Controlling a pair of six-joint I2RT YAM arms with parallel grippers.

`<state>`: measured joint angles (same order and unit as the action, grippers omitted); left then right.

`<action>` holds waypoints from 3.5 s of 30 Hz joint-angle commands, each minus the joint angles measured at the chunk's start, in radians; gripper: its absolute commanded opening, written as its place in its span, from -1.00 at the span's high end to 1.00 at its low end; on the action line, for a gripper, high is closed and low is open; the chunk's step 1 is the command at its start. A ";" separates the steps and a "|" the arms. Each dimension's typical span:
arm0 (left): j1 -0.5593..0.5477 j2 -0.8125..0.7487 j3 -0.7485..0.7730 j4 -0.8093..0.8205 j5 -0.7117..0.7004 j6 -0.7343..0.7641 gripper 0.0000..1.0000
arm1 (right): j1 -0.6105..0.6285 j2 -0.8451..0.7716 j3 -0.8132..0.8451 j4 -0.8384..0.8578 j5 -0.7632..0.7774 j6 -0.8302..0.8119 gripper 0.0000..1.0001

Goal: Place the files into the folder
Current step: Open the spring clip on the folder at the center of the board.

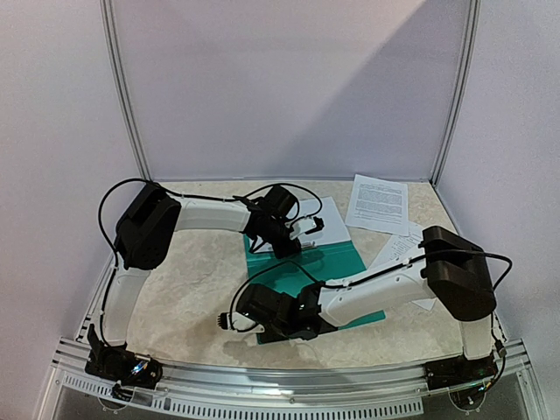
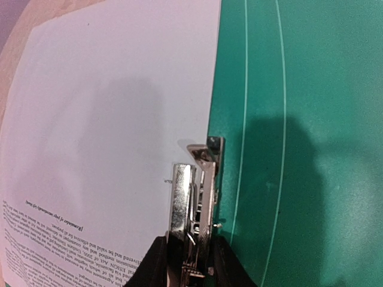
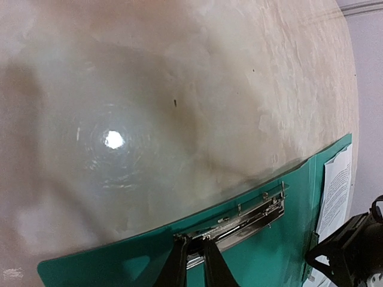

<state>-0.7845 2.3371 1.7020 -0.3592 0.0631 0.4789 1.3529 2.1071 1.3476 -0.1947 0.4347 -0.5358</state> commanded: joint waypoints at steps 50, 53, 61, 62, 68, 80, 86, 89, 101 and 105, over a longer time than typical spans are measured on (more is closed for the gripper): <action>0.002 0.166 -0.091 -0.327 -0.036 0.023 0.70 | -0.001 0.113 0.070 -0.083 0.029 -0.063 0.87; 0.002 0.166 -0.091 -0.327 -0.036 0.024 0.70 | -0.005 0.113 0.056 -0.100 0.008 -0.039 0.95; 0.002 0.166 -0.091 -0.328 -0.034 0.023 0.70 | -0.011 0.106 -0.026 -0.119 -0.068 0.063 1.00; 0.002 0.166 -0.091 -0.328 -0.034 0.023 0.70 | -0.012 0.109 -0.033 -0.122 -0.069 0.079 1.00; 0.002 0.166 -0.091 -0.327 -0.034 0.022 0.70 | -0.026 0.135 -0.059 -0.140 -0.084 0.137 1.00; 0.001 0.166 -0.091 -0.327 -0.042 0.022 0.70 | -0.092 0.213 -0.055 -0.264 -0.165 0.315 1.00; 0.001 0.166 -0.091 -0.325 -0.042 0.021 0.70 | -0.110 0.277 0.039 -0.419 -0.078 0.382 1.00; 0.001 0.166 -0.091 -0.325 -0.042 0.021 0.70 | -0.117 0.270 0.059 -0.431 -0.024 0.417 1.00; 0.001 0.168 -0.091 -0.325 -0.045 0.019 0.70 | -0.133 0.169 0.169 -0.400 0.043 0.429 1.00; 0.001 0.168 -0.091 -0.326 -0.045 0.019 0.70 | -0.132 0.185 0.192 -0.399 0.033 0.417 1.00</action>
<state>-0.7845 2.3489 1.7111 -0.3271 0.0330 0.5224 1.2881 2.2162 1.5570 -0.4278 0.4049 -0.1093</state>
